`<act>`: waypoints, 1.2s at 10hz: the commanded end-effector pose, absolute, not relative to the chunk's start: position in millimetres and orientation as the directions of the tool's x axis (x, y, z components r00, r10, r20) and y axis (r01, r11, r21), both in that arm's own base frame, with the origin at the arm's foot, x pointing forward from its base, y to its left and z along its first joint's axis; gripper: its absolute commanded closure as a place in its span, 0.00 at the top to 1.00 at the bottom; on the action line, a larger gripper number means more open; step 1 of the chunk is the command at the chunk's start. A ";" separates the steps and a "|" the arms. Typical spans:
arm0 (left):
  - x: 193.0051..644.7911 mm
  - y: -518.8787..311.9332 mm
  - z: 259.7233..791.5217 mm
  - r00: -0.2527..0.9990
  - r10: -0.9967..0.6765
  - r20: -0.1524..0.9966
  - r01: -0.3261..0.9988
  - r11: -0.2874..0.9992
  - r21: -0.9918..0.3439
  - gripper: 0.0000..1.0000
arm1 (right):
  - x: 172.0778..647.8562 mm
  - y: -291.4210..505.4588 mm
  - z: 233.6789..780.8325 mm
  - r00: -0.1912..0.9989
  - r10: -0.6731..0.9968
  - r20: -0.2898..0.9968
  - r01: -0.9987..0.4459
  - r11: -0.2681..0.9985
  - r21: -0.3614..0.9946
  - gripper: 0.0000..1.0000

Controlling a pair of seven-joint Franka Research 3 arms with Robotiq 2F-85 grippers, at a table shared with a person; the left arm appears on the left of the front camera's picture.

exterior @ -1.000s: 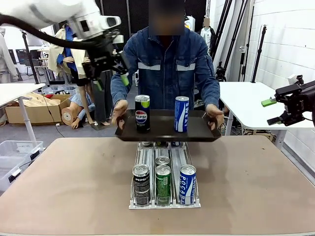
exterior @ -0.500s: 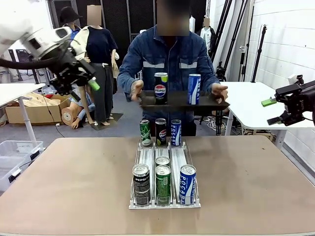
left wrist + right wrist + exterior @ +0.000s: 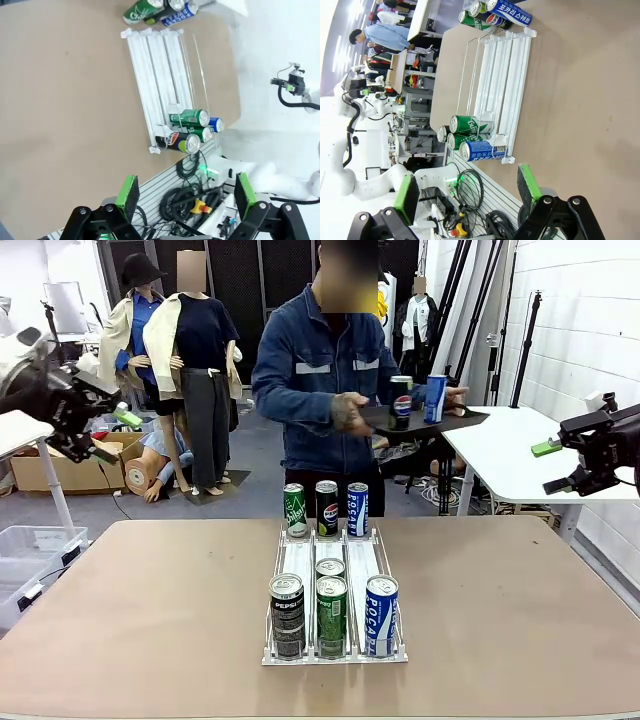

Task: Retrieve and hand over the desired beverage to the person.
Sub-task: Place the picked can on the Handle tray extended by the person.

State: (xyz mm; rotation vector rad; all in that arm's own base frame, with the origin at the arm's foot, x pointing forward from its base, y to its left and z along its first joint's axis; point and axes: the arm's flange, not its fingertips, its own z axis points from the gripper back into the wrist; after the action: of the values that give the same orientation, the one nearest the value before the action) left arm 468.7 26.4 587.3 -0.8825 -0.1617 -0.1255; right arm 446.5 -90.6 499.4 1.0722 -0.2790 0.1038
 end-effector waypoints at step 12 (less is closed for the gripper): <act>428.7 92.4 516.8 0.952 0.080 0.297 0.239 0.414 -0.878 1.00 | 446.3 -89.2 499.5 0.961 -0.052 0.272 -0.215 0.476 0.852 1.00</act>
State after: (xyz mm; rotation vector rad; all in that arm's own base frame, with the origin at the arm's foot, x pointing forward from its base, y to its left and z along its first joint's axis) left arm 430.0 87.1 516.5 -1.1425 -0.3062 -0.1116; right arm 446.5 -90.5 499.4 1.0722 -0.2788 0.1039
